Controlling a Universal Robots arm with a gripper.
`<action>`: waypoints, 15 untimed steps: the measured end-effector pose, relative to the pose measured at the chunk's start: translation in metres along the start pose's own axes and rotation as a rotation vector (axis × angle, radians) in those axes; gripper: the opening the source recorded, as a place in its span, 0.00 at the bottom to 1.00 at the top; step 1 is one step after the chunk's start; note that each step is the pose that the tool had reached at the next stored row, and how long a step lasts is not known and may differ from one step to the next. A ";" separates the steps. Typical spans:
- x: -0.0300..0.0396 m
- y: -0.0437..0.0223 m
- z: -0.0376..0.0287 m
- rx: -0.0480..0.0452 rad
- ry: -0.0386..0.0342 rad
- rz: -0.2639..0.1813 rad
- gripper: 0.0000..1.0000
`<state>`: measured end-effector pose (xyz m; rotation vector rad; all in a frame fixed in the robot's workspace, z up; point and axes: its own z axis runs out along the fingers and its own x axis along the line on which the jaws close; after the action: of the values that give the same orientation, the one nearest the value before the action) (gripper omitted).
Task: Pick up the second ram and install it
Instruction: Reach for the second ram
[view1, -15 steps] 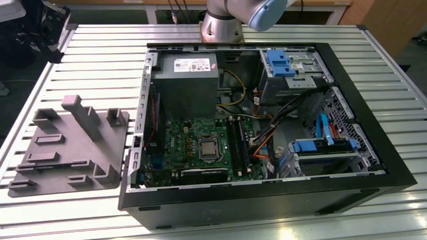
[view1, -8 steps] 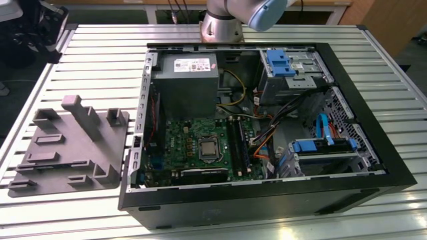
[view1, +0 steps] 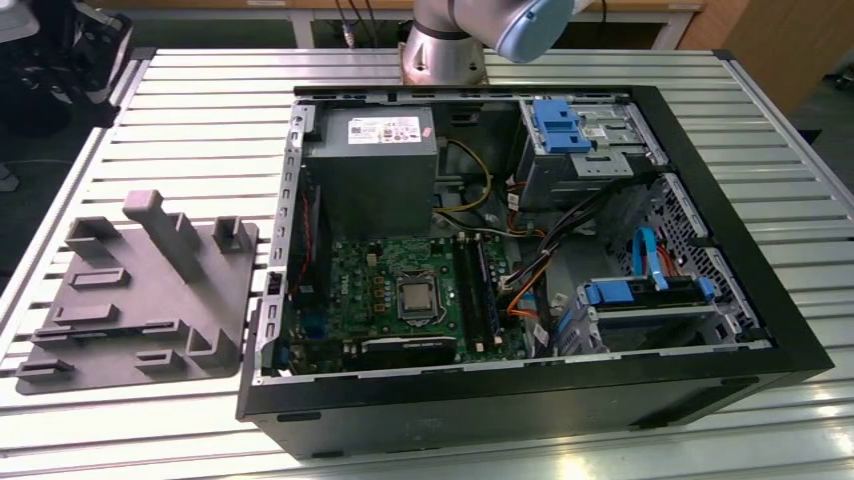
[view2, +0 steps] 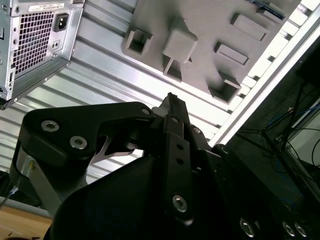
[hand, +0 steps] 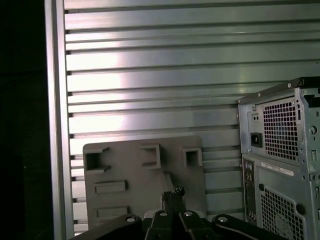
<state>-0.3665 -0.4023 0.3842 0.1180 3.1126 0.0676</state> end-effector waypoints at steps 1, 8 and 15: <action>0.0005 -0.0001 0.0000 0.0000 -0.0001 0.000 0.11; 0.0037 -0.0015 0.0010 0.0000 -0.0001 0.000 0.11; 0.0065 -0.0035 0.0019 0.0000 -0.0001 0.000 0.11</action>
<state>-0.3732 -0.4052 0.3820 0.1182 3.1125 0.0676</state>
